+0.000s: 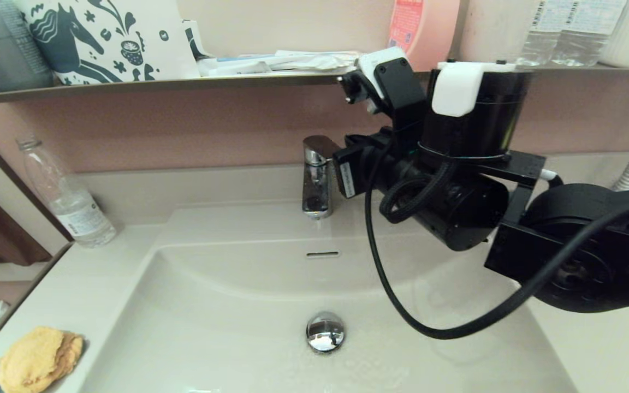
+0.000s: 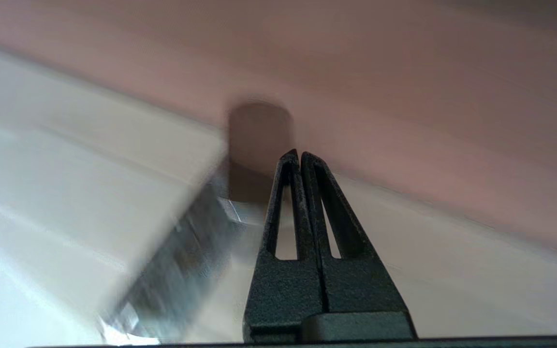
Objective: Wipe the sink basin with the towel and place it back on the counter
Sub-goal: Turn off the faucet, then pick up the cloth
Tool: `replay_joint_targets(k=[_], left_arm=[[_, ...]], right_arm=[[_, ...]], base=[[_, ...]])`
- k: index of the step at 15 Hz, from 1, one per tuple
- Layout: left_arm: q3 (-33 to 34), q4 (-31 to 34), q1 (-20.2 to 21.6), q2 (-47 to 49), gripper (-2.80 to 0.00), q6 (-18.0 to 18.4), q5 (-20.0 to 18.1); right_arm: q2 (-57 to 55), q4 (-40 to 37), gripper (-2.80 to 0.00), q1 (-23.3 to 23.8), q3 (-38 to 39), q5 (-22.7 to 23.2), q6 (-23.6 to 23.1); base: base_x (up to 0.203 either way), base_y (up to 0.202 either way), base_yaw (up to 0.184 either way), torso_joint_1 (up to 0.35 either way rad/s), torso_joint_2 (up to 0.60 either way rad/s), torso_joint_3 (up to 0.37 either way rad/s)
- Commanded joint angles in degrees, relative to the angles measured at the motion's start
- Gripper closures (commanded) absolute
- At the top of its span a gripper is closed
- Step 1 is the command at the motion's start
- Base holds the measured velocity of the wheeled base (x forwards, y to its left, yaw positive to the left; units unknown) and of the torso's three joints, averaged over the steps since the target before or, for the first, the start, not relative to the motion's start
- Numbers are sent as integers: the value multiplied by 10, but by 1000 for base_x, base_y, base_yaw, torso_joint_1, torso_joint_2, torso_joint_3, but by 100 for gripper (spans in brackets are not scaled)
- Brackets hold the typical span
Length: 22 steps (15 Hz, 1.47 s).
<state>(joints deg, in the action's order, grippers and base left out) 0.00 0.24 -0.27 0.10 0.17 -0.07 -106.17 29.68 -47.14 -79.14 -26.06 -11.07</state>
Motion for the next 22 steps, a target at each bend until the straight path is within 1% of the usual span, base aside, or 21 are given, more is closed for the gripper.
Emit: replay_joint_targets(k=[1,3,5,8,10,13,17,19,20,21,22], left_arm=[[0,0,0,0,0,0,0],[0,0,0,0,0,0,0],[0,0,0,0,0,0,0],[0,0,0,0,0,0,0],[0,0,0,0,0,0,0],[0,0,0,0,0,0,0],[0,0,0,0,0,0,0],[0,0,0,0,0,0,0],[0,0,0,0,0,0,0],[0,0,0,0,0,0,0],[0,0,0,0,0,0,0]], right_arm=[[65,4,0,22,69,-3,4],[151,4,0,74,180,-6,10],[241,3,0,128,261,-10,9],[393,0,0,217,338,-16,-8],[494,-8,0,290,385,-18,-15],[650,-62,0,383,447,-16,-20],[820,-187,0,485,486,-9,-18],[891,-245,0,503,497,32,-15],[904,-268,0,507,501,51,13],[906,-284,0,506,503,71,59],[913,-304,0,486,508,101,74]], base=[[0,0,0,0,0,0],[0,0,0,0,0,0],[0,0,0,0,0,0],[0,0,0,0,0,0],[0,0,0,0,0,0],[0,0,0,0,0,0],[0,0,0,0,0,0],[0,0,0,0,0,0],[0,0,0,0,0,0],[0,0,0,0,0,0],[0,0,0,0,0,0]])
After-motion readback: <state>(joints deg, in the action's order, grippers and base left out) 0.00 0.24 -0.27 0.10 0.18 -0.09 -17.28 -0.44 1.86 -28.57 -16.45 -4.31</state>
